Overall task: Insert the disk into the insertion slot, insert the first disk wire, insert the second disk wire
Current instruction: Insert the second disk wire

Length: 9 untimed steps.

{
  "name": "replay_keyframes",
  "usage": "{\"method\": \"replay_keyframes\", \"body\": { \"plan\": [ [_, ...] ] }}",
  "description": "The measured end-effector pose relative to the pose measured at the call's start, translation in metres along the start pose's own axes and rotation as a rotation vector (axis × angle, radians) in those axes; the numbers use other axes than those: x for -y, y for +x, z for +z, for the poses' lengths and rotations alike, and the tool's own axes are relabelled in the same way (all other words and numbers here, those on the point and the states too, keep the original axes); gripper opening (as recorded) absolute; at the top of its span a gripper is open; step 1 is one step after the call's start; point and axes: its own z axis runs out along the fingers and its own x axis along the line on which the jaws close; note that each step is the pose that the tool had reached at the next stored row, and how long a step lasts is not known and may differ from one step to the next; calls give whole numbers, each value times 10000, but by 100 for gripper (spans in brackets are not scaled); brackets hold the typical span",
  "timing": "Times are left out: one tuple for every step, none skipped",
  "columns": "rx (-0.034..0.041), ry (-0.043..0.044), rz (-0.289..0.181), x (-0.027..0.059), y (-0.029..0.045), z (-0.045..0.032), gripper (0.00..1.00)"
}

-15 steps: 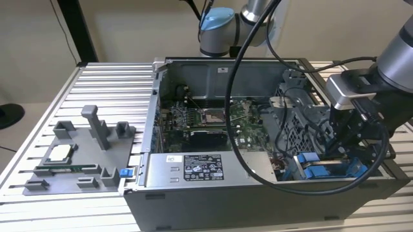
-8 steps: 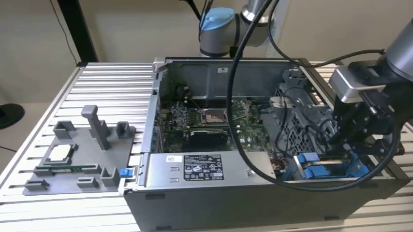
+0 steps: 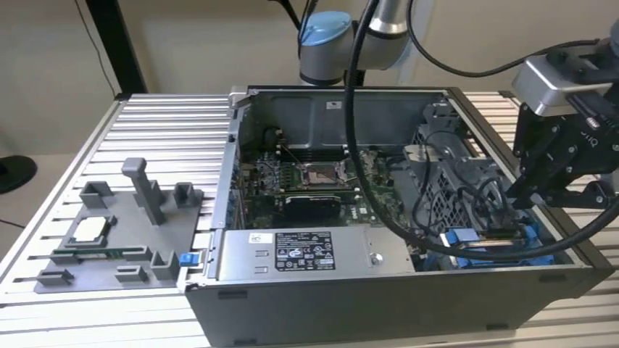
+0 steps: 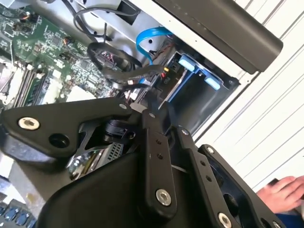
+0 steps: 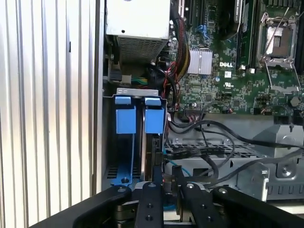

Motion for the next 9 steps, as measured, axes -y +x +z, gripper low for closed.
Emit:
{"method": "replay_keyframes", "body": {
  "plan": [
    [2, 0, 0, 0, -2, -13, 100],
    [4, 0, 0, 0, -2, -13, 100],
    [5, 0, 0, 0, -2, -13, 100],
    [5, 0, -1, 1, -2, -14, 100],
    [5, 0, -1, 1, -2, -13, 100],
    [3, 0, 0, 0, -2, -15, 100],
    [4, 0, -1, 1, -2, -15, 100],
    [3, 0, 0, 1, -2, -15, 100],
    [3, 0, 0, 1, -2, -15, 100]
  ]
}}
